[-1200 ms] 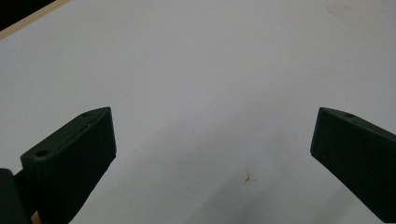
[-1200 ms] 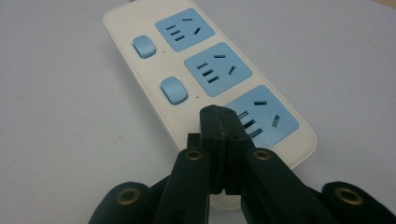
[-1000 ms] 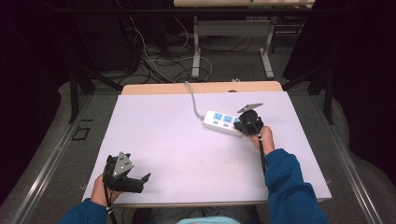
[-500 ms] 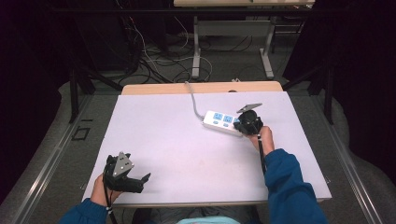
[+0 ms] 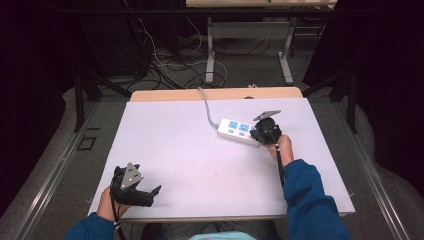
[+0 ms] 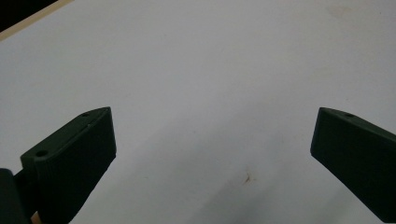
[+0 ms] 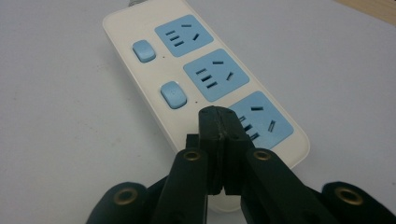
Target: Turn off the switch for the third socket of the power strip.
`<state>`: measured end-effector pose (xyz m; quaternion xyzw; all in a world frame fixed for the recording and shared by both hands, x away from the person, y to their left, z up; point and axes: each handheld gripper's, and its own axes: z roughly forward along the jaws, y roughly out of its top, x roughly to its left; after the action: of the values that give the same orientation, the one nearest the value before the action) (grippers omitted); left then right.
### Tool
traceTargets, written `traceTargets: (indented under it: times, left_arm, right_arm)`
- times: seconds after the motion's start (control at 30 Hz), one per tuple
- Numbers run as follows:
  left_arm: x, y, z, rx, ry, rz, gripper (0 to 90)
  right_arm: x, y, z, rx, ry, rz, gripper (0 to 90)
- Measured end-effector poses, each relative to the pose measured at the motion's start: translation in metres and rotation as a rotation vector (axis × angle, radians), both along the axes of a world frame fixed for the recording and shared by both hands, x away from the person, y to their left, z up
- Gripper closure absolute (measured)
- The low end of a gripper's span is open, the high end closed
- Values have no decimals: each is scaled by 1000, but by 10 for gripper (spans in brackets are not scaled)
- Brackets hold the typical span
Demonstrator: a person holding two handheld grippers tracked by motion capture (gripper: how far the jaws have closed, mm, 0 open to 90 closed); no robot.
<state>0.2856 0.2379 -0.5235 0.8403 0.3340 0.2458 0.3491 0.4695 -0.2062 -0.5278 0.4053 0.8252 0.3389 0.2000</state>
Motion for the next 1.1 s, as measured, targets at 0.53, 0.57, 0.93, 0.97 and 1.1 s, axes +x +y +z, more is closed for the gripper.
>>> traceTargets:
  times: [0.53, 0.57, 0.93, 0.97, 1.1]
  left_arm:
    - [0, 0, 0, 0, 1, 0, 0]
    - [0, 0, 0, 0, 0, 0, 0]
    - [-1, 1, 0, -4, -6, 5, 0]
    - [0, 1, 1, 5, -9, 4, 0]
    - [0, 1, 0, -3, -5, 5, 0]
  right_arm:
    - [-10, -7, 16, 75, 0, 7, 510]
    - [-11, -8, 17, 72, 1, 4, 435]
    - [-34, -14, 30, 114, -15, 61, 49]
    - [-37, -14, 31, 122, -7, 67, 28]
    - [-48, -16, 34, 117, -20, 88, 0]
